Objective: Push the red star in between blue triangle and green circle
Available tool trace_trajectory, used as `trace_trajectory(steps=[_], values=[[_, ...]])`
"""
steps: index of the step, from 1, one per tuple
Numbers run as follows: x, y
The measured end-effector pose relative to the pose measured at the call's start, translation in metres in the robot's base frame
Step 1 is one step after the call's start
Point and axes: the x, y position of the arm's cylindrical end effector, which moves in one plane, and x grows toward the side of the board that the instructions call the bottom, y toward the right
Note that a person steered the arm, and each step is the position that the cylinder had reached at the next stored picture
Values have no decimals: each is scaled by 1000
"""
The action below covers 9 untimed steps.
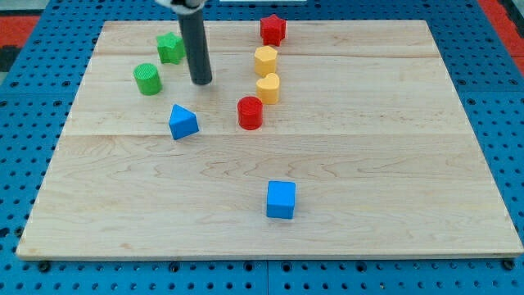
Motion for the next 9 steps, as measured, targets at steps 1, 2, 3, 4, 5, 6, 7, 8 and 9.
trace_trajectory(steps=[1,2,3,4,5,6,7,8,9], values=[[-71,29],[-113,55],[-113,81],[-113,163],[-114,217],[-94,248],[-93,182],[-91,138],[-91,116]])
